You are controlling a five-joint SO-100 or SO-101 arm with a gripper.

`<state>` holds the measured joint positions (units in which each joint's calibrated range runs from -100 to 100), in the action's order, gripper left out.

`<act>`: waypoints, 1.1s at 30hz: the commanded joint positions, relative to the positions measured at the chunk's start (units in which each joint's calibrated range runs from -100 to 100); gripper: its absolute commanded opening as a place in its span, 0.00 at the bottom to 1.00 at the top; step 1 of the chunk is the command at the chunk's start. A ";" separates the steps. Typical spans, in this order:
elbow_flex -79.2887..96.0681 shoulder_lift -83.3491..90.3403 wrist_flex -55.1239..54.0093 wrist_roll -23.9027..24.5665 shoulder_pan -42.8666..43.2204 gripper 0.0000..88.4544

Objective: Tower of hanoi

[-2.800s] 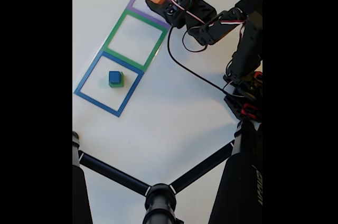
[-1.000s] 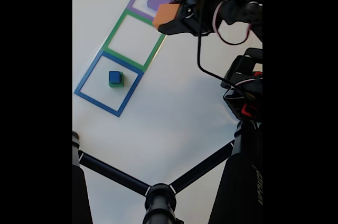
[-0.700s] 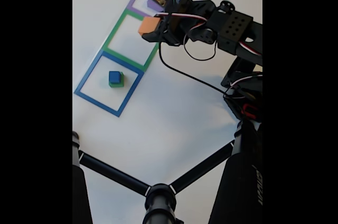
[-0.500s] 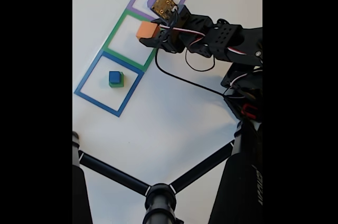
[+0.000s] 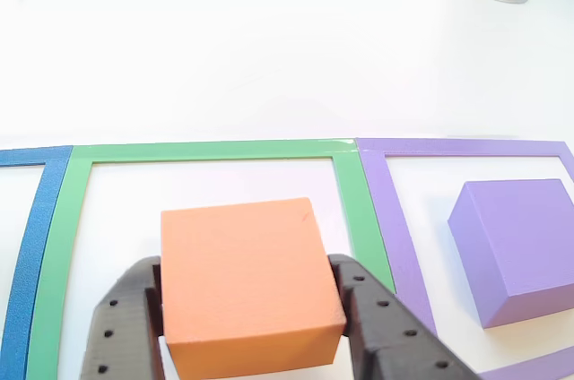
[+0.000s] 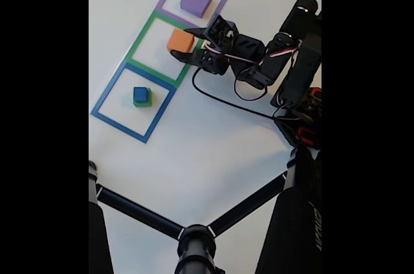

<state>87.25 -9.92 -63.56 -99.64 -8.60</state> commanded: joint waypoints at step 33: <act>-12.61 -18.14 -13.20 -0.36 1.31 0.30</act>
<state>74.41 -31.62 -76.30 -99.64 -6.50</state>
